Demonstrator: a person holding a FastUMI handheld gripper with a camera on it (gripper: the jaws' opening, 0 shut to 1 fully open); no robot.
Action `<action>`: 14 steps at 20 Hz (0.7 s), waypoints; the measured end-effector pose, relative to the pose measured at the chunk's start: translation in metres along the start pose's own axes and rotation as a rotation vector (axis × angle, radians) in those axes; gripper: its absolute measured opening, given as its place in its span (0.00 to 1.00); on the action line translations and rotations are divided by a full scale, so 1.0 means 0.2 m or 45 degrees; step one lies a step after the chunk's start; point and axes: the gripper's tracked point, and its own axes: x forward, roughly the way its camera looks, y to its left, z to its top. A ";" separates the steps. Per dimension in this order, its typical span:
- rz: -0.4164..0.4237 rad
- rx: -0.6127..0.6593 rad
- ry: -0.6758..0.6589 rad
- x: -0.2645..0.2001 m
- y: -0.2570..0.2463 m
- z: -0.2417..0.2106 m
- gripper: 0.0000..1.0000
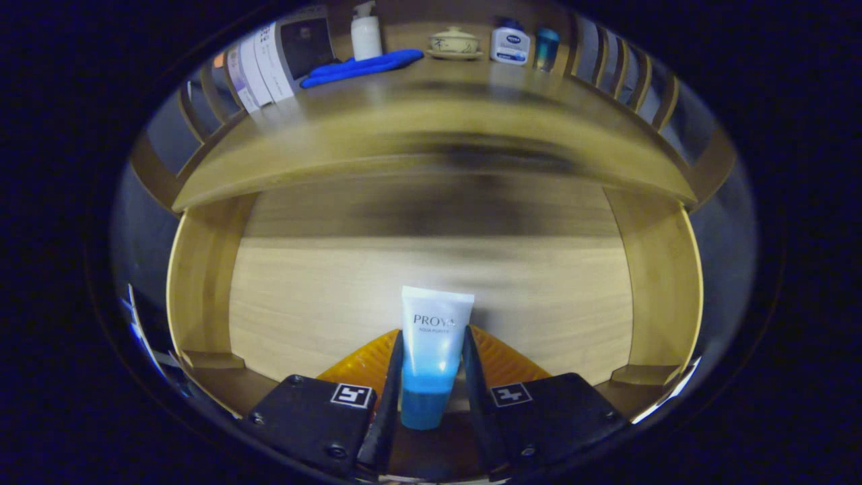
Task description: Pull open the drawer, take out the items inside it, and place them on the countertop above the cabinet.
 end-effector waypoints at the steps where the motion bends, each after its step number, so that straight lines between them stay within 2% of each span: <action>1: 0.005 -0.003 -0.013 -0.02 -0.01 0.00 0.50; 5: 0.064 0.018 -0.073 -0.17 -0.02 0.06 0.50; 11: 0.091 0.028 -0.210 -0.37 -0.02 0.21 0.50; 14: 0.069 0.000 -0.301 -0.44 -0.02 0.31 0.50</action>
